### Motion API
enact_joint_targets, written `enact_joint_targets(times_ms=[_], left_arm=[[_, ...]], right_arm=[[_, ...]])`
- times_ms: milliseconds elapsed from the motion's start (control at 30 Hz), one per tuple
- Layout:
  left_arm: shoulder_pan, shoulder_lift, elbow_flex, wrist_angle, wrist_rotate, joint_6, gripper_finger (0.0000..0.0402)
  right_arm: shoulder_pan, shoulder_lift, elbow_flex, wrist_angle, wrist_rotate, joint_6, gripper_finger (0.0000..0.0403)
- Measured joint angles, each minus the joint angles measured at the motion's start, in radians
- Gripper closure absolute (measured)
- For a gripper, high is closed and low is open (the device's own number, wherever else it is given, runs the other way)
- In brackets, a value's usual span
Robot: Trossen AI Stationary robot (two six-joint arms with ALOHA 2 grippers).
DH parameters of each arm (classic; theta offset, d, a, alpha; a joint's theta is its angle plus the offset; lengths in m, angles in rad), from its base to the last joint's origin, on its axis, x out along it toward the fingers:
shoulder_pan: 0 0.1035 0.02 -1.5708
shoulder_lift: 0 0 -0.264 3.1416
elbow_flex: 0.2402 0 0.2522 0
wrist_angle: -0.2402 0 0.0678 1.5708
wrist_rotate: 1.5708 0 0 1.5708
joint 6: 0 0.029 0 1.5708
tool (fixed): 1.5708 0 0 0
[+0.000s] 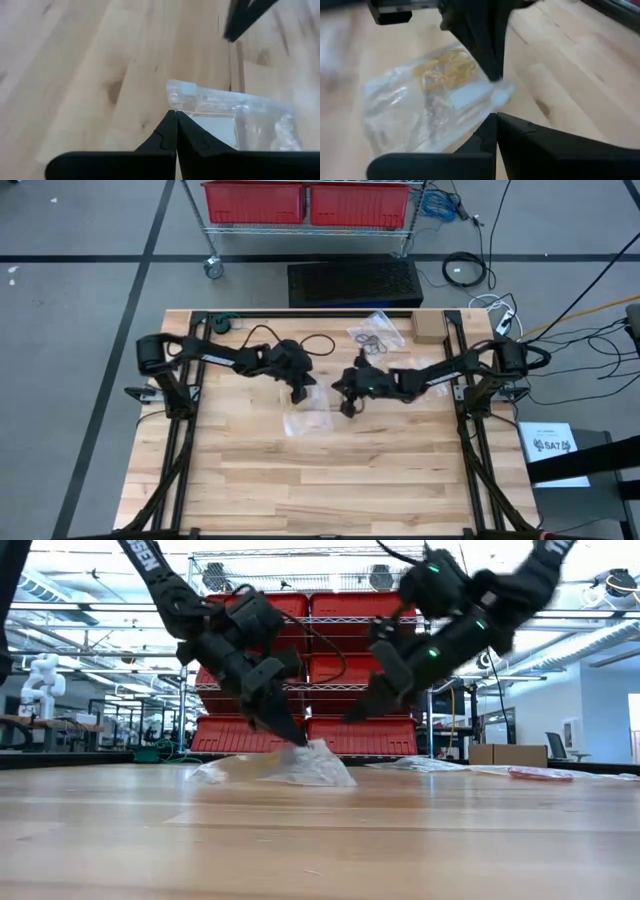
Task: Sort rubber bands
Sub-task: Close the zip bag
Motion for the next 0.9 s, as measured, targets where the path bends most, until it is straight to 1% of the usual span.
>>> enact_joint_targets(times_ms=[67, 133, 200, 367, 500, 567, 733, 867, 900], left_arm=[[0.000, -0.027, 0.000, 0.004, -0.003, 0.006, 0.0401], [0.000, -0.049, 0.001, 0.020, -0.004, 0.006, 0.0401], [0.000, -0.068, 0.002, 0.018, -0.004, 0.005, 0.0401], [-0.014, -0.103, 0.002, 0.015, -0.012, -0.002, 0.0401], [-0.033, -0.120, 0.002, 0.014, -0.024, -0.002, 0.0401], [-0.044, -0.124, 0.002, 0.014, -0.028, -0.002, 0.0401], [-0.079, -0.124, 0.002, 0.011, -0.028, 0.006, 0.0401], [-0.094, -0.124, 0.002, 0.011, -0.030, 0.006, 0.0401], [-0.097, -0.124, 0.002, 0.011, -0.038, 0.006, 0.0401]], right_arm=[[-0.002, 0.000, -0.078, 0.124, -0.006, 0.053, 0.0403], [-0.002, 0.000, -0.118, 0.196, -0.007, 0.091, 0.0403], [-0.001, -0.001, -0.121, 0.236, -0.010, 0.112, 0.0403], [-0.002, -0.002, -0.072, 0.239, -0.025, 0.127, 0.0391], [-0.014, -0.002, -0.034, 0.240, -0.112, 0.161, 0.0364], [-0.018, -0.002, -0.028, 0.240, -0.138, 0.194, 0.0346], [-0.035, -0.002, -0.028, 0.239, -0.137, 0.244, 0.0300], [-0.034, -0.005, -0.028, 0.238, -0.144, 0.254, 0.0272], [-0.034, -0.006, -0.028, 0.239, -0.159, 0.261, 0.0267]])
